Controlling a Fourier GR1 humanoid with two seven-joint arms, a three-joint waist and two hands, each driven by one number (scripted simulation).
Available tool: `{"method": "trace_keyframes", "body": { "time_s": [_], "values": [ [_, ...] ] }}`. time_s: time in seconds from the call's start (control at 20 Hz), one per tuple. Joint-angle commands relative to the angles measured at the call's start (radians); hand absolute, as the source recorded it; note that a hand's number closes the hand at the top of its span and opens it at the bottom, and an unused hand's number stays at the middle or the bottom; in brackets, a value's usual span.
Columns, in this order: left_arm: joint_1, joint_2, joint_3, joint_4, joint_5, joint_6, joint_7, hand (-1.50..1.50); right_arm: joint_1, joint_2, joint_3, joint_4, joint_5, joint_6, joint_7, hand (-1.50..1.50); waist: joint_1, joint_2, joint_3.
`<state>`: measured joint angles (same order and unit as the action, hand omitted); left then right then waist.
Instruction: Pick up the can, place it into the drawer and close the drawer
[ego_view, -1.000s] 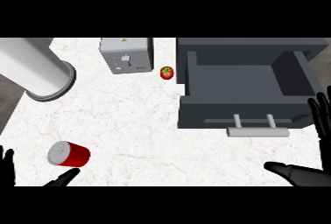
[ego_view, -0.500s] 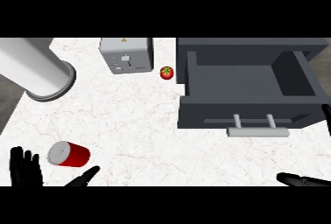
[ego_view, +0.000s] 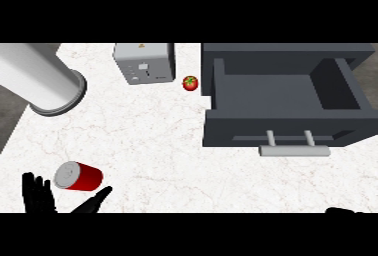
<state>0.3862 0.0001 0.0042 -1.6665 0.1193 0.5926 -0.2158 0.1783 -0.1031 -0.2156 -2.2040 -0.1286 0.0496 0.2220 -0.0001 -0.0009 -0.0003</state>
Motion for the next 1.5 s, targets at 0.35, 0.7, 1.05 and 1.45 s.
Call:
{"method": "trace_keyframes", "body": {
  "time_s": [0.35, 0.7, 1.05, 1.45],
  "values": [
    [-0.068, 0.0, 0.103, 0.292, 0.13, -0.1, -0.222, -1.5, -0.039, -0.004, -0.038, 0.035, 0.002, 0.031, -0.003, -1.5, 0.002, 0.0, 0.0],
    [-0.267, 0.014, 0.221, 0.557, 0.194, -0.14, -0.265, -1.5, 0.006, 0.037, -0.001, -0.078, 0.051, 0.013, 0.062, -1.5, -0.003, 0.001, 0.0],
    [-0.316, 0.039, 0.245, 0.657, 0.196, -0.193, -0.341, -1.5, -0.059, 0.009, -0.068, 0.036, 0.012, 0.051, 0.018, -1.5, -0.001, 0.001, 0.0],
    [-0.422, 0.126, 0.25, 0.755, 0.206, -0.301, -0.327, -1.5, -0.063, 0.019, -0.031, -0.053, 0.044, 0.03, 0.111, -1.5, -0.003, 0.001, 0.0]
  ]
}}
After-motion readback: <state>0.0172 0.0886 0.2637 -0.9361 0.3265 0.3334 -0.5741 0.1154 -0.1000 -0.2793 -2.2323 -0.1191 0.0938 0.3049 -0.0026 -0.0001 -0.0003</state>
